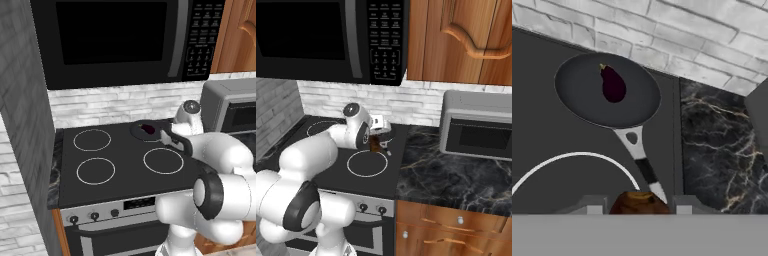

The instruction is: Put the sweet potato and eggplant in the pan. Then turn on the rear right burner and set the heat to medium.

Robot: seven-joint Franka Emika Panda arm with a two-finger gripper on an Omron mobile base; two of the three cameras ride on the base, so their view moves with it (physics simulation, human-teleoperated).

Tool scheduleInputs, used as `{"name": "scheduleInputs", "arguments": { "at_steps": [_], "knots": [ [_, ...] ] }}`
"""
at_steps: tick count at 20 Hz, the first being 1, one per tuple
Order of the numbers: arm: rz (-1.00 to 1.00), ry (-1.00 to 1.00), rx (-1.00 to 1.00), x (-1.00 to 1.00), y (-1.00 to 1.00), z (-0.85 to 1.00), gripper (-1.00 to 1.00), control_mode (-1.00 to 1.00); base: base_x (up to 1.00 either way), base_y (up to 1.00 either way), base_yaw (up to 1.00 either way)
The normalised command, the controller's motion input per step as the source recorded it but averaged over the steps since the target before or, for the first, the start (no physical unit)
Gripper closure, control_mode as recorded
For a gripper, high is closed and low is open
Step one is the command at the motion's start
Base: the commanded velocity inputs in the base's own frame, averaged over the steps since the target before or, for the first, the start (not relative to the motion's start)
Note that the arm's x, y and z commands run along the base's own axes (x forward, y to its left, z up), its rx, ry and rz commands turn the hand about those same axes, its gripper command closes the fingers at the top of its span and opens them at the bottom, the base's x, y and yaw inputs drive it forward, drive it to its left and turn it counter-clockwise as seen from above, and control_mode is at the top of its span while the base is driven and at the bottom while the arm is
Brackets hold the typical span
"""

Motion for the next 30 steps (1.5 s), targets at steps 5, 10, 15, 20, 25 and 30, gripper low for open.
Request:
{"name": "scheduleInputs", "arguments": {
  "at_steps": [5,10,15,20,25,30],
  "knots": [
    [-0.12,-0.20,0.00,0.35,0.25,0.08,1.00,-1.00,0.00,0.00,0.00],
    [-0.05,-0.02,0.00,0.37,0.12,0.27,1.00,-1.00,0.00,0.00,0.00],
    [0.00,0.20,0.00,0.11,0.00,0.16,1.00,-1.00,0.00,0.00,0.00],
    [0.05,0.20,0.01,0.00,-0.01,0.01,1.00,-1.00,0.00,0.00,0.00],
    [0.01,0.17,0.00,0.02,-0.02,0.33,1.00,-1.00,0.00,0.00,0.00],
    [0.00,0.22,0.00,0.16,0.00,-0.05,1.00,-1.00,0.00,0.00,0.00]
  ]
}}
